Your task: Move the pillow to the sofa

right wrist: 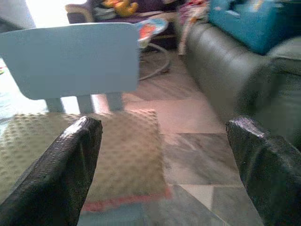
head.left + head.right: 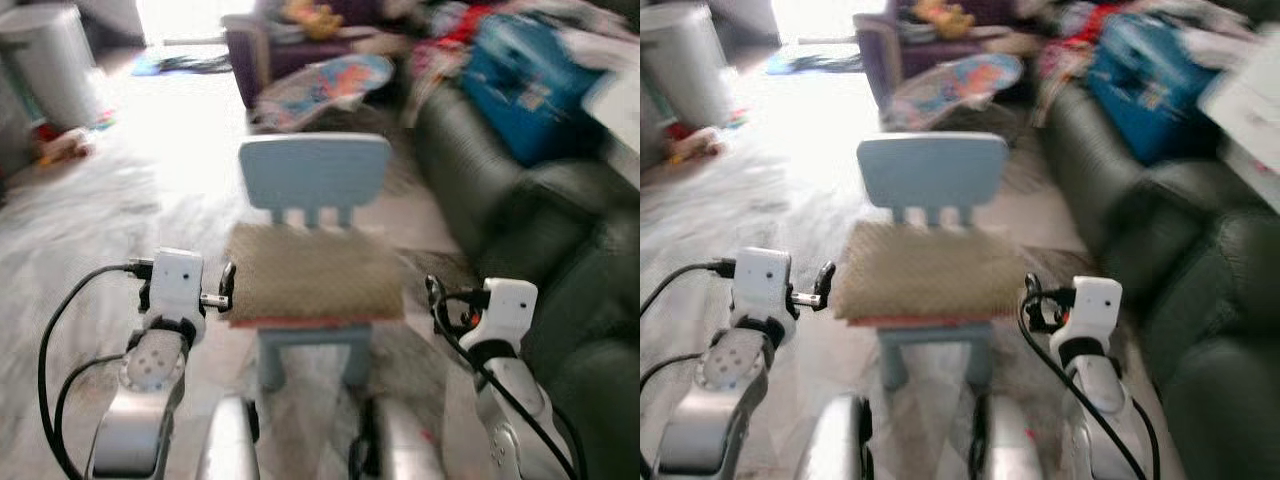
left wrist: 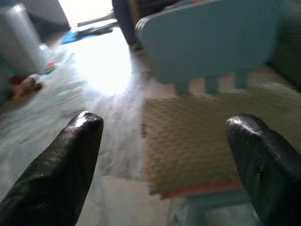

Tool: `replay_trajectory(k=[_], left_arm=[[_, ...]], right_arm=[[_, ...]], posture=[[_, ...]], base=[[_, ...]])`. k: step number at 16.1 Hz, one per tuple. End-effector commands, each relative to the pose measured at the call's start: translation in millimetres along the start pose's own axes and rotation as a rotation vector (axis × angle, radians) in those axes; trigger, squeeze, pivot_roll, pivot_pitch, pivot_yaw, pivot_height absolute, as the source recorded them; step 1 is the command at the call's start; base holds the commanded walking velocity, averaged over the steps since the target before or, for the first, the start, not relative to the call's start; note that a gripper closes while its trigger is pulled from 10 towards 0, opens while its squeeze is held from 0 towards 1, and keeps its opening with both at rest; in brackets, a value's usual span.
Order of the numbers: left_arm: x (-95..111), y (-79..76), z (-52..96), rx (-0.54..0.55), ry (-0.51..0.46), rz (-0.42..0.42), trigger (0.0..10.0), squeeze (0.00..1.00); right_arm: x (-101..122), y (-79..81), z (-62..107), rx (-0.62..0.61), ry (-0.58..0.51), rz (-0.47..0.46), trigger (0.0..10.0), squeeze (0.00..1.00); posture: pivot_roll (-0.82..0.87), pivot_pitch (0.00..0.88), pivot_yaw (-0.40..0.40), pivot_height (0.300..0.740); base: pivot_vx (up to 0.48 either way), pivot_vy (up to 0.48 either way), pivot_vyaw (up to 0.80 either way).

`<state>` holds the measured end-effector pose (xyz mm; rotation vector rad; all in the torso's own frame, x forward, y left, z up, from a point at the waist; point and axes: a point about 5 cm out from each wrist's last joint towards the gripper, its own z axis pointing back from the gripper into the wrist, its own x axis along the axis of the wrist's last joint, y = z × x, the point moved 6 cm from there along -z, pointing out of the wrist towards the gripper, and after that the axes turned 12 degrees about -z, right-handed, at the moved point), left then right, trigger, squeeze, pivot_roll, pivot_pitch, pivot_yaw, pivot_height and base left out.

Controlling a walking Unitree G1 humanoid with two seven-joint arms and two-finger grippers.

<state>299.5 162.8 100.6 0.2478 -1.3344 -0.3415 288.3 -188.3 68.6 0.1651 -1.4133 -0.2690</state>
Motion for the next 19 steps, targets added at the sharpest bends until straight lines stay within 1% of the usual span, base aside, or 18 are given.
replay_trajectory(k=[1, 3, 6, 8, 13, 19], left_arm=[[1.1, 1.8, 2.1, 0.013, -0.001, -0.001, 10.0, 0.0], [2.0, 1.4, 1.6, 0.011, -0.003, 0.0, 10.0, 0.0], [4.2, 2.2, 0.3, 0.018, -0.008, -0.002, 10.0, 0.0], [5.5, 2.8, -0.6, 0.024, -0.007, 0.0, 10.0, 0.0], [6.0, 2.6, 0.5, 0.025, -0.009, 0.026, 10.0, 0.0], [8.2, 0.3, 0.1, 0.019, -0.017, 0.043, 10.0, 0.0]], right_arm=[[6.9, 1.9, -2.1, 0.014, -0.013, 0.008, 10.0, 0.0], [4.4, 2.1, -2.7, 0.018, 0.0, 0.012, 10.0, 0.0], [3.9, 2.4, -3.5, 0.024, 0.003, 0.012, 10.0, 0.0], [5.4, 3.3, -5.3, 0.027, 0.002, 0.009, 10.0, 0.0], [9.6, 4.9, -7.0, 0.034, -0.008, 0.011, 10.0, 0.0], [10.8, 5.7, -6.7, 0.044, -0.007, 0.015, 10.0, 0.0]], posture=[[0.02, 0.055, -0.016, 0.635], [0.02, 0.053, -0.018, 0.63], [0.02, 0.05, -0.019, 0.6], [0.02, 0.064, -0.024, 0.575], [0.01, 0.063, -0.023, 0.571], [0.01, 0.067, -0.025, 0.571]], base=[[0.0, 0.0, 0.0], [0.0, 0.0, 0.0], [0.0, 0.0, 0.0], [0.0, 0.0, 0.0], [0.0, 0.0, 0.0], [0.384, 0.0, 0.0]])
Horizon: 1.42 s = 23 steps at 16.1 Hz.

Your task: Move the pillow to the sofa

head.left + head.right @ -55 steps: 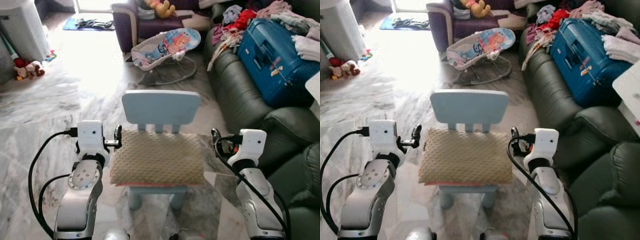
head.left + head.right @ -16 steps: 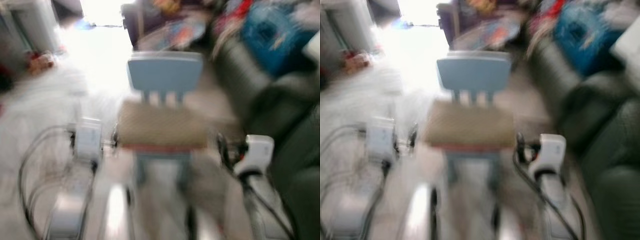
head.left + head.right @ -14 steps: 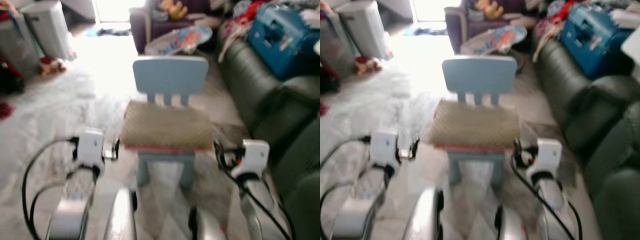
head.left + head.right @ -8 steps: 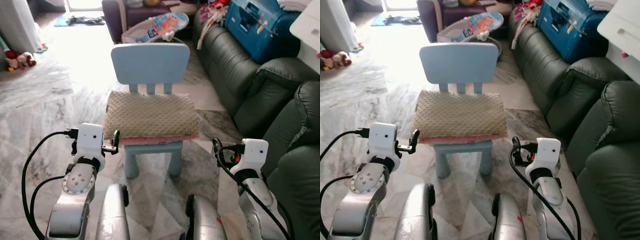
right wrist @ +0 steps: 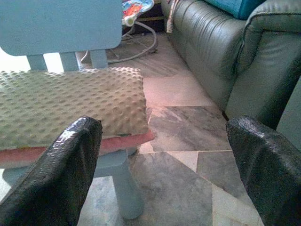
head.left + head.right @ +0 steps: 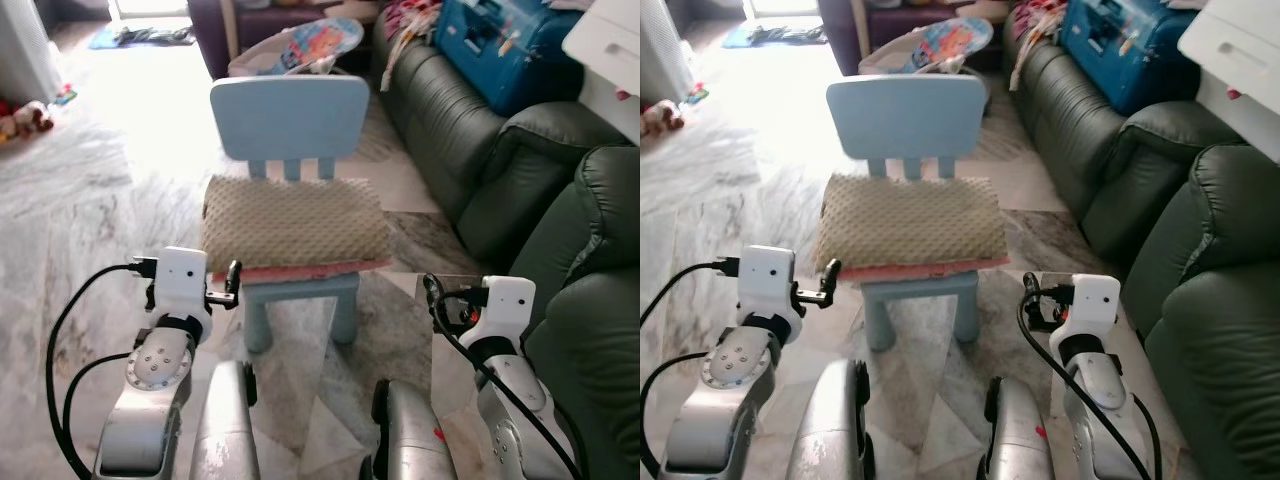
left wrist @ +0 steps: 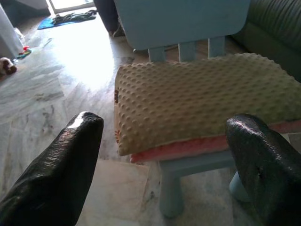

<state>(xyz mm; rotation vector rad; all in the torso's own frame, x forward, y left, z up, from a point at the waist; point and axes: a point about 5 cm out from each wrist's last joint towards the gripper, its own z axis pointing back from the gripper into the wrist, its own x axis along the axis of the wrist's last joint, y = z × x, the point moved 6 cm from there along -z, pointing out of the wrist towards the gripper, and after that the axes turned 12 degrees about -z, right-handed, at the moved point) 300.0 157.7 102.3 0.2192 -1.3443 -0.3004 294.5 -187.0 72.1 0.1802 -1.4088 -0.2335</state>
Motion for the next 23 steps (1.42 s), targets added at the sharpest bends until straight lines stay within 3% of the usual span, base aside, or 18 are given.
replay_trajectory(k=[1, 7, 13, 17, 23], left_arm=[[4.7, 3.7, 0.3, 0.015, -0.011, -0.001, 10.0, 0.0], [4.0, 2.5, 0.3, 0.013, -0.008, 0.009, 10.0, 0.0], [3.0, 0.1, -0.6, 0.004, -0.002, 0.01, 10.0, 0.0], [4.1, -4.1, -0.9, -0.011, 0.001, 0.007, 10.0, 0.0], [8.4, -3.6, -2.3, -0.02, 0.012, -0.008, 10.0, 0.0]], right_arm=[[7.0, 3.5, -1.3, 0.017, -0.016, 0.001, 10.0, 0.0], [7.4, 6.1, -1.5, 0.035, -0.015, 0.015, 10.0, 0.0], [7.7, 5.1, -2.4, 0.027, -0.016, 0.011, 10.0, 0.0], [8.7, 4.2, -2.1, 0.02, -0.021, 0.008, 10.0, 0.0], [11.8, 4.6, -5.6, 0.021, -0.021, 0.008, 10.0, 0.0]], posture=[[0.01, 0.067, -0.026, 0.571], [0.01, 0.071, -0.028, 0.571], [0.0, 0.069, -0.027, 0.571], [0.01, 0.066, -0.026, 0.571], [0.01, 0.073, -0.017, 0.51]], base=[[0.428, 0.0, 0.0], [0.446, 0.0, 0.37], [0.456, 0.0, 0.0], [0.0, 0.0, 0.0], [0.0, 0.0, 0.0]])
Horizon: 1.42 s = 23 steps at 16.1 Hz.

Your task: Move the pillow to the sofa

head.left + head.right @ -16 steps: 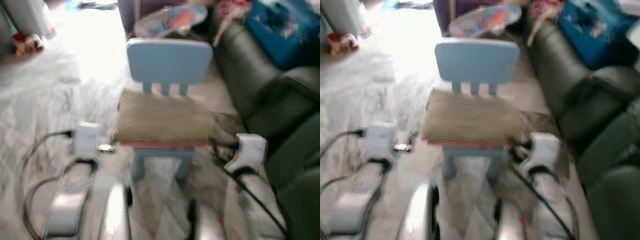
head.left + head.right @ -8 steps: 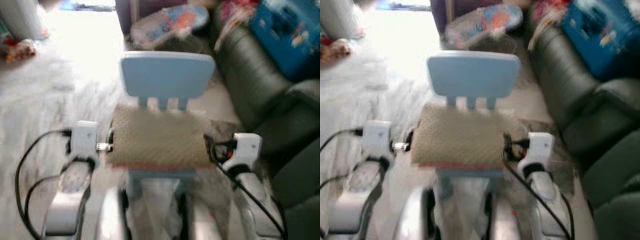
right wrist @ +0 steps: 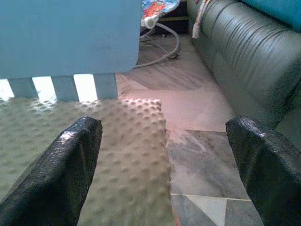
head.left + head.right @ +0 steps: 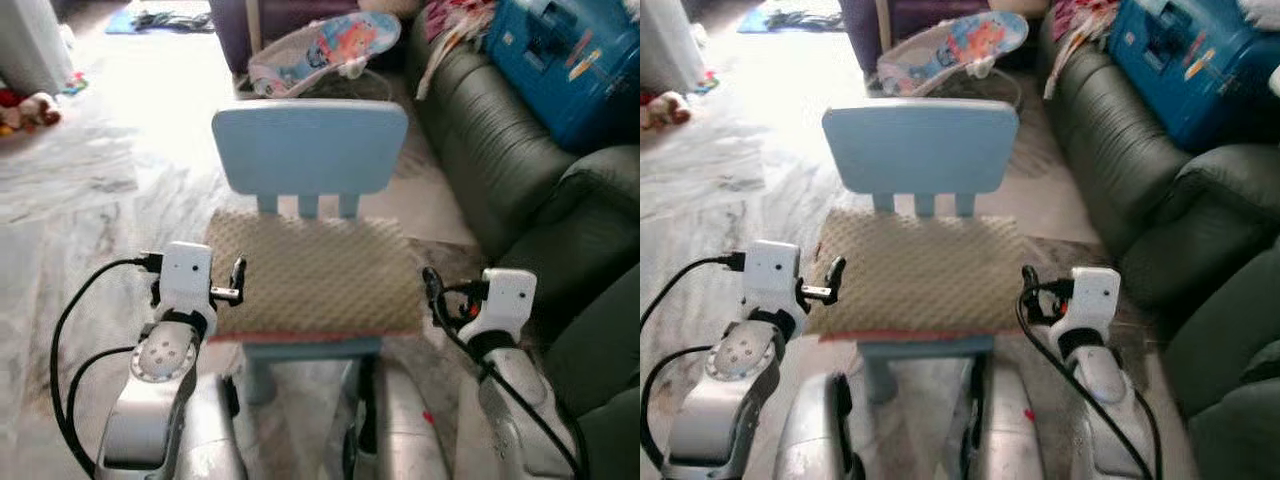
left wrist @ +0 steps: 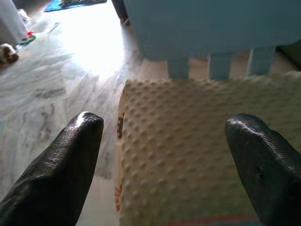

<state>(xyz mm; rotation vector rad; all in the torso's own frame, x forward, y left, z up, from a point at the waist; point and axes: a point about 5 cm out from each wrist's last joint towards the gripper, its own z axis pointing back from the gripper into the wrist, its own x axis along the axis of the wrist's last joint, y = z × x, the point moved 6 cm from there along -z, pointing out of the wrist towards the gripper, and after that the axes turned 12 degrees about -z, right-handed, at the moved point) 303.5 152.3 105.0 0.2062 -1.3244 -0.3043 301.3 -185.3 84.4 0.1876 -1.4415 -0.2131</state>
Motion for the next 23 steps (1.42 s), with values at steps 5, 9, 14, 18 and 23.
replay_trajectory(k=[5, 9, 14, 18, 23], left_arm=[[-21.8, 3.7, -13.0, -0.012, 0.094, -0.021, 10.0, 0.0], [-34.1, 17.3, -20.5, 0.016, 0.139, 0.024, 10.0, 1.0], [-44.8, 32.2, -37.0, 0.055, 0.193, 0.024, 10.0, 1.0], [-47.5, 31.9, -52.0, 0.061, 0.205, 0.039, 10.0, 1.0], [-54.3, 45.1, -77.1, 0.08, 0.247, 0.058, 10.0, 1.0]], right_arm=[[-0.3, -2.3, -6.8, 0.005, 0.01, 0.001, 10.0, 0.0], [-7.5, -3.2, -3.6, 0.027, 0.069, -0.029, 10.0, 1.0], [-22.7, 2.9, -20.7, 0.043, 0.202, -0.011, 10.0, 1.0], [-12.3, 13.0, -47.7, 0.1, 0.198, 0.013, 10.0, 1.0], [-6.3, 24.1, -75.9, 0.152, 0.209, 0.052, 10.0, 1.0]], posture=[[0.0, 0.031, -0.019, 0.5], [-0.01, 0.134, -0.031, 0.5], [-0.03, 0.215, -0.049, 0.5], [-0.07, 0.278, -0.054, 0.5], [-0.06, 0.347, -0.075, 0.5]], base=[[0.0, 0.0, 0.0], [0.0, 0.0, 0.0], [0.0, 0.0, 0.0], [0.0, 0.0, 0.0], [0.0, 0.0, 0.0]])
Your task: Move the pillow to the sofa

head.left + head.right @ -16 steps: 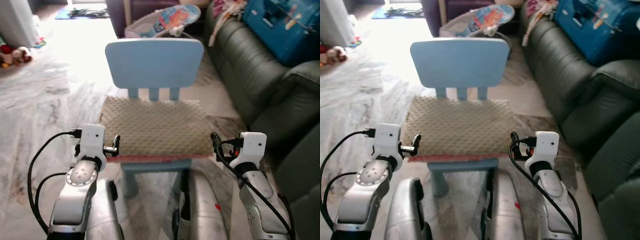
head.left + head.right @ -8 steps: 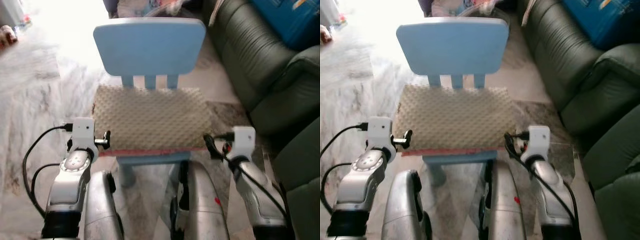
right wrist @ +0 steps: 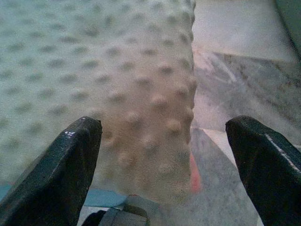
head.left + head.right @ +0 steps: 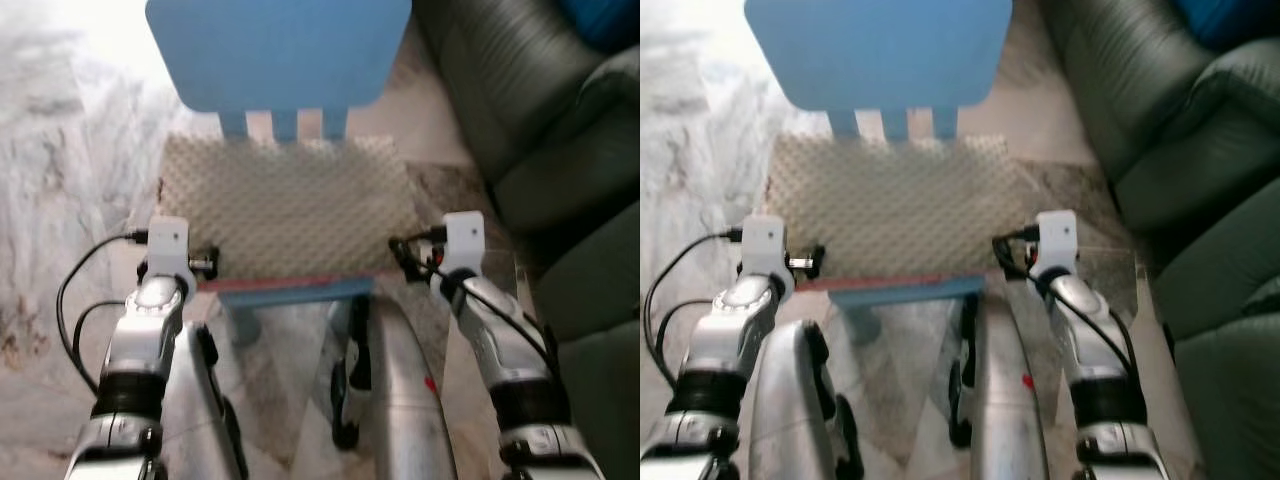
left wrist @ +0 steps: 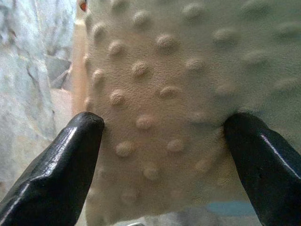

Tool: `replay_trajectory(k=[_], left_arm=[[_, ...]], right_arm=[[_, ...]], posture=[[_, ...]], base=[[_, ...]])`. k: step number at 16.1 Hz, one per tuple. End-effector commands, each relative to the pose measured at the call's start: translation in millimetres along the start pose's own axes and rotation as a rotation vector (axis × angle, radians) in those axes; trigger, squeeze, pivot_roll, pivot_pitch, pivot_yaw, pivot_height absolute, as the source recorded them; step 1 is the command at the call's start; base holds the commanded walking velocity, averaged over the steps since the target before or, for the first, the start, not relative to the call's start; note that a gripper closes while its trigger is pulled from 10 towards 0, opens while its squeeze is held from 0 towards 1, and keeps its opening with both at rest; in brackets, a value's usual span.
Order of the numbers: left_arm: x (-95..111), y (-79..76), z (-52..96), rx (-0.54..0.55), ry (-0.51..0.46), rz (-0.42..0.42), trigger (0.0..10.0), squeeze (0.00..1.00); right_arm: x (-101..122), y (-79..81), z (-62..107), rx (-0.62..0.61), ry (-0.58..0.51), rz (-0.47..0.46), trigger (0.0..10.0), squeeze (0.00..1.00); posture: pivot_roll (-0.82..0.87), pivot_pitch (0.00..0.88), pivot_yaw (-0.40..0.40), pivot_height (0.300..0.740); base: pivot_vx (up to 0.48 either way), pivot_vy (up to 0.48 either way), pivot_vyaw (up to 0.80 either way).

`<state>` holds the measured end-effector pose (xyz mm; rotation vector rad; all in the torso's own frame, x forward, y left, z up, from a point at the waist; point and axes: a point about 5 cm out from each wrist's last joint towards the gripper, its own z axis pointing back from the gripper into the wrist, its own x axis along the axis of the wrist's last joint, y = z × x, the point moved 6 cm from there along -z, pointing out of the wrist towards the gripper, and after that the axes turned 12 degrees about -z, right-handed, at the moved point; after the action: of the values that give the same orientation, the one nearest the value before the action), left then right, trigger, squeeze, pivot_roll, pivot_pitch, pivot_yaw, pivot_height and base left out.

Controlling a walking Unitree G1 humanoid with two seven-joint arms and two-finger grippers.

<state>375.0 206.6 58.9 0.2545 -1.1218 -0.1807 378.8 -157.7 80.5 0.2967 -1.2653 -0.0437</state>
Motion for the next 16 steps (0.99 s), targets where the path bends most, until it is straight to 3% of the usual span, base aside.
replay_trajectory(k=[1, 5, 6, 7, 8, 9, 11, 12, 16], left_arm=[[-4.9, 4.0, -5.4, 0.022, 0.022, 0.013, 10.0, 1.0], [10.5, 5.0, -22.3, 0.053, -0.003, 0.053, 10.0, 1.0], [12.5, 5.4, -24.7, 0.057, -0.005, 0.051, 10.0, 0.74], [18.2, 6.2, -27.6, 0.063, -0.02, 0.061, 10.0, 0.0], [18.8, 4.8, -28.8, 0.057, -0.021, 0.056, 10.0, 0.0], [11.4, -1.2, -30.4, 0.044, 0.009, 0.064, 10.0, 0.0], [1.9, -19.0, -30.0, -0.023, 0.014, 0.111, 10.0, 0.0], [0.2, -23.3, -30.1, -0.032, 0.006, 0.14, 0.0, 0.0], [-3.8, -33.3, -31.1, -0.051, 0.004, 0.174, 0.0, 0.0]], right_arm=[[-2.4, -3.3, -4.5, -0.004, 0.011, 0.008, 10.0, 1.0], [-8.1, 10.2, -24.1, 0.044, 0.036, -0.015, 10.0, 1.0], [-12.6, 15.6, -27.3, 0.058, 0.05, -0.026, 10.0, 1.0], [-15.9, 22.7, -32.1, 0.073, 0.06, -0.037, 10.0, 1.0], [-17.8, 25.5, -33.8, 0.081, 0.066, -0.041, 10.0, 0.95], [-23.4, 29.4, -35.7, 0.094, 0.082, -0.056, 10.0, 0.0], [-30.2, 31.9, -37.0, 0.087, 0.09, -0.089, 10.0, 0.0], [-30.8, 32.0, -37.8, 0.082, 0.085, -0.115, 0.4, 0.0], [-31.2, 38.5, -41.1, 0.099, 0.078, -0.106, 0.0, 0.0]], posture=[[-0.06, 0.353, -0.072, 0.5], [-0.06, 0.366, -0.077, 0.5], [-0.06, 0.364, -0.077, 0.5], [-0.06, 0.362, -0.075, 0.5], [-0.06, 0.362, -0.075, 0.5], [-0.05, 0.362, -0.073, 0.5], [-0.05, 0.356, -0.075, 0.5], [-0.05, 0.357, -0.078, 0.5], [-0.06, 0.346, -0.088, 0.5]], base=[[0.0, 0.0, 0.0], [0.0, 0.0, 0.0], [0.0, 0.0, 0.0], [0.0, 0.0, 0.0], [0.0, 0.0, 0.0], [0.0, 0.0, 0.0], [0.0, 0.0, 0.0], [0.0, 0.0, 0.0], [0.0, 0.0, 0.0]])
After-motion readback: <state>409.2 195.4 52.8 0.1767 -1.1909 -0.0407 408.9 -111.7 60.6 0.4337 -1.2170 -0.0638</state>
